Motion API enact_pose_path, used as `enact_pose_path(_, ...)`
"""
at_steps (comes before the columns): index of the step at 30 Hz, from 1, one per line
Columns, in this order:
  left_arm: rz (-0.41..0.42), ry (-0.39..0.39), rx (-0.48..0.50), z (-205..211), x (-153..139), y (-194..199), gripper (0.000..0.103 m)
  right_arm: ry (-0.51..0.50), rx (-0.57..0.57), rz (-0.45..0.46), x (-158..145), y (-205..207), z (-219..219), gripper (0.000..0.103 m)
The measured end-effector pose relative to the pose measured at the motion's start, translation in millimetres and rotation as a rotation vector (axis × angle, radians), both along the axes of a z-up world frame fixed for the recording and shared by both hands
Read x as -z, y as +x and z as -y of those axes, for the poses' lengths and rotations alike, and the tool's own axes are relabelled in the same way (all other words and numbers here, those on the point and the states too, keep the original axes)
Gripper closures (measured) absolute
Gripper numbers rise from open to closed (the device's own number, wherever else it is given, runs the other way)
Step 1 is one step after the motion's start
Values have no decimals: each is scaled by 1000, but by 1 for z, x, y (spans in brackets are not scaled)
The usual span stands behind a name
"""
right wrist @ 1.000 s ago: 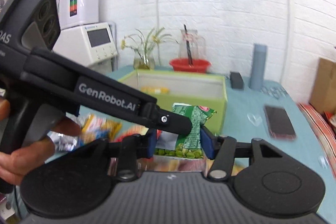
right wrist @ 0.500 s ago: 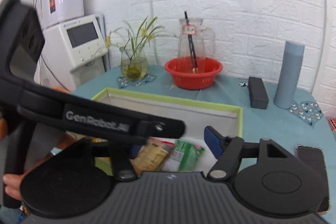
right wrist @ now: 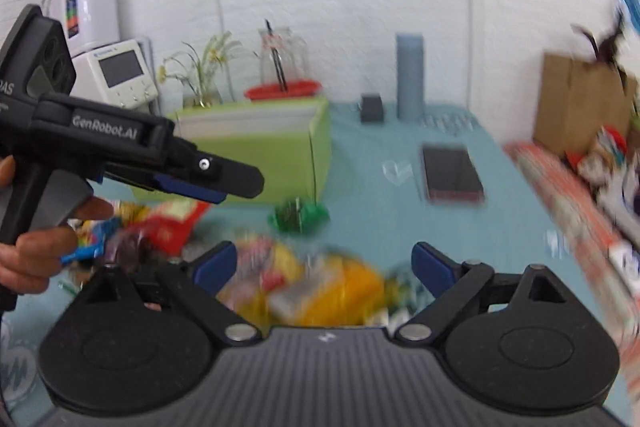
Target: Organize snacks
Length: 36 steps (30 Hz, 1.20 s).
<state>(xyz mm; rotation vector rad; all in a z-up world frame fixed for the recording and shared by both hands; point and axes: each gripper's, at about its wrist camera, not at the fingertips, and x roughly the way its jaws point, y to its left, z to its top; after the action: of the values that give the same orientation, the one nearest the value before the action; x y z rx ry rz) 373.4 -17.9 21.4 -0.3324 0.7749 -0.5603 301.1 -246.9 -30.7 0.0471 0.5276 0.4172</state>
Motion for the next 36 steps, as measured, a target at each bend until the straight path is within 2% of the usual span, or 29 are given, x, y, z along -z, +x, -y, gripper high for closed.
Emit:
enact_pose_path(3,-59,2,36,24,14,7,51,71,-15,-54,18,-4,0,10)
enact_pose_path(8,-130,38,66,49,27,28,76,80,-61,-86,30,17,-13,10)
enact_pose_path(9,-146,53,59,52,31,30,79,76,-72,-96,32,23,-17,10)
enact_pose_path(11,-148,56,62,51,35,26,78,60,-97,-111,34,27,-23,9)
enact_pose_path(15,-129,90,69,47,31,1,79,63,-174,-105,31,6,-25,9)
enact_pose_path(19,-116,107,68,45,31,-48,78,76,-218,-108,31,-31,-22,9)
enact_pose_path(26,-171,54,11,23,47,-122,75,78,-286,-118,33,-80,-23,9)
enact_pose_path(29,-178,23,-21,10,42,-126,71,68,-249,-104,32,-93,-25,10)
enact_pose_path(32,-165,-1,-55,-2,38,-123,59,66,-187,-73,26,-100,-24,10)
enact_pose_path(36,-173,-7,-28,-3,38,-114,57,114,-125,-106,31,-110,-28,10)
